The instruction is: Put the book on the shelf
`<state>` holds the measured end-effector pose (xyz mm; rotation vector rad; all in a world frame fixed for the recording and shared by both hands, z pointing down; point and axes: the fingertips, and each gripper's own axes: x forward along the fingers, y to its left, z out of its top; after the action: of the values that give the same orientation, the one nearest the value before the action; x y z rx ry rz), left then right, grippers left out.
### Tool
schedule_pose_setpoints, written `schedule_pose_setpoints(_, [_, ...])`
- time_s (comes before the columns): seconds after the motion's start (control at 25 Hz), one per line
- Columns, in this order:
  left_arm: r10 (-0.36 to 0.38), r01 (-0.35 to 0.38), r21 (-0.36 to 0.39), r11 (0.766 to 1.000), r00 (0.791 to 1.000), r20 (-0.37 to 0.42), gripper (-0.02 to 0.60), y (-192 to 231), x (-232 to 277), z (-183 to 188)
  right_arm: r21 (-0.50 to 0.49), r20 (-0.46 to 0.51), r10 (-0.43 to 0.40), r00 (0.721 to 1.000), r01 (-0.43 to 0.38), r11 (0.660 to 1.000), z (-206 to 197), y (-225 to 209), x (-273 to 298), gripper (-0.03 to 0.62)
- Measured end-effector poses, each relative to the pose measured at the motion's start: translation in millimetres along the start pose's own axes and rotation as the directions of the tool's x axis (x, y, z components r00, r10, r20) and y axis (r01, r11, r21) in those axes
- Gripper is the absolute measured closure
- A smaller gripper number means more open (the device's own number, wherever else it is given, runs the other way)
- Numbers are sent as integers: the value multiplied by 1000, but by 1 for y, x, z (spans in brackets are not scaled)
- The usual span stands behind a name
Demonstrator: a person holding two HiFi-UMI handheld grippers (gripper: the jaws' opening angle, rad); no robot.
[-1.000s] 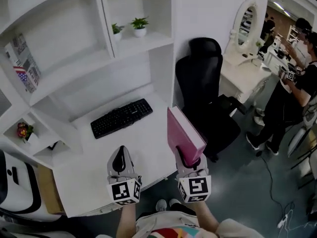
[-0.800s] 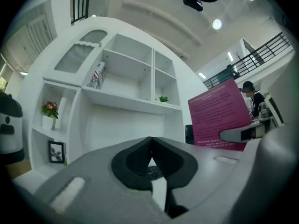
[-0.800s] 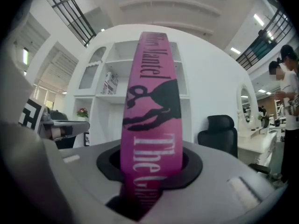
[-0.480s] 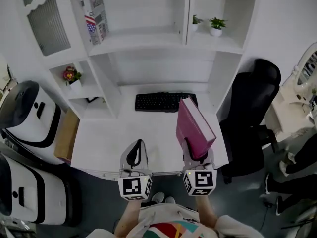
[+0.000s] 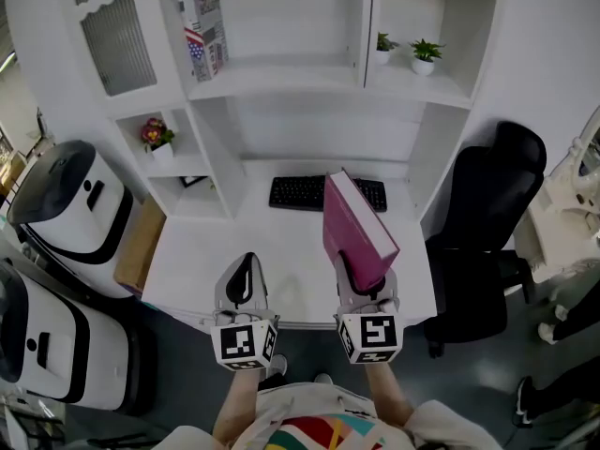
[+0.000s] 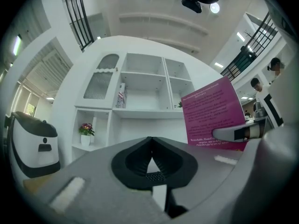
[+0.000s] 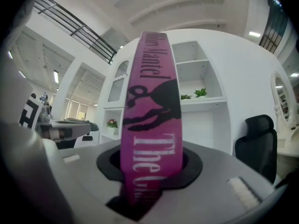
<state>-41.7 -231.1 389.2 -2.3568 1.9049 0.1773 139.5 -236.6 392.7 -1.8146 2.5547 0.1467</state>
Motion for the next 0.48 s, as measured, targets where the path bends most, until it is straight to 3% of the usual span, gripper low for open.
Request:
schedule_pose_setpoints(0.24, [-52,51,25,998,998,21,583,13,16,19,56,-30,-2,1000,4,998,0,13,12,448])
schedule_pose_setpoints(0.48, [-64,64,1,998,998,9,583,33,28,17,54,-27,-70,997,72,996,0,18,21,448])
